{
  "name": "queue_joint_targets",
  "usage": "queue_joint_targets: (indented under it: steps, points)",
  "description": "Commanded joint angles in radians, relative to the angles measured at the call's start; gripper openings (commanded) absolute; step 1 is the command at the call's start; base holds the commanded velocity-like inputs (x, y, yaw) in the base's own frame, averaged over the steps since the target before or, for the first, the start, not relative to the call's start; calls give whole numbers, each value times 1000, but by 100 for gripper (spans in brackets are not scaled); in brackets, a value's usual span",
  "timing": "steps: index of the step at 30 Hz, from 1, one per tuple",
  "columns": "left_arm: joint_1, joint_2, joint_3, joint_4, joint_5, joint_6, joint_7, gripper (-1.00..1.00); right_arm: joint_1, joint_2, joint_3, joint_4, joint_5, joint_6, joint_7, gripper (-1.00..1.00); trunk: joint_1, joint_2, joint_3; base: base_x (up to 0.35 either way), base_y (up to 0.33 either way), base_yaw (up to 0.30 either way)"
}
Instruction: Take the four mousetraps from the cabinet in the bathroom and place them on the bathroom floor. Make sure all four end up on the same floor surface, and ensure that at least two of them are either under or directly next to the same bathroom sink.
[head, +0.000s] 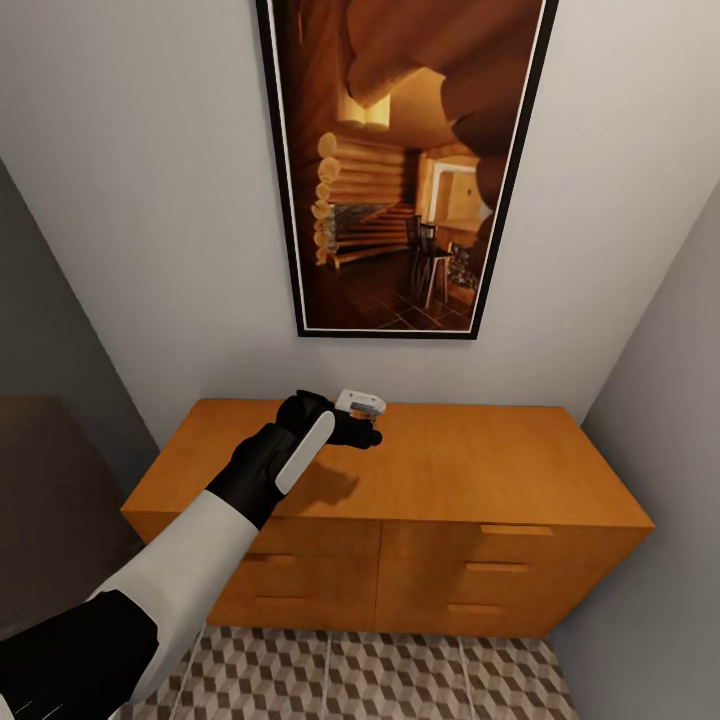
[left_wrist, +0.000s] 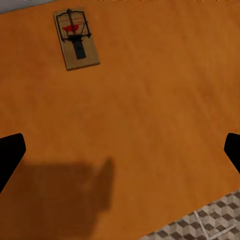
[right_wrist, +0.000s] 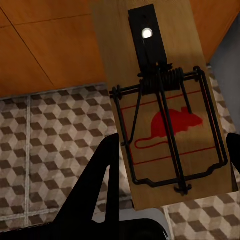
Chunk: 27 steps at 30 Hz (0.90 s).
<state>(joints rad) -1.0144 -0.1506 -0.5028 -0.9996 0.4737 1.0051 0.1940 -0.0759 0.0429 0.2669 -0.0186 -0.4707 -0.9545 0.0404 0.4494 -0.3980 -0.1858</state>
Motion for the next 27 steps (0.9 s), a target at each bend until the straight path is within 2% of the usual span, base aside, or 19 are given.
queue_joint_targets:
  steps: [1, 19, 27]
  points:
    - [-1, 0, -2, -1, 11, 3, 10, 100, -1, 0, 6, 1, -12, -3, 7, -100, 1, -2, -2, 0, 0, 0]
    - [-1, 0, -2, 10, 11, 3, 10, 100, -1, 0, 6, 0, -12, -3, 9, -100, 1, -2, -2, 0, 0, 3]
    - [-1, 0, -2, 10, 11, 3, 10, 100, -1, -1, 6, 0, -12, -3, 9, -100, 1, -2, -8, 4, -11, 161]
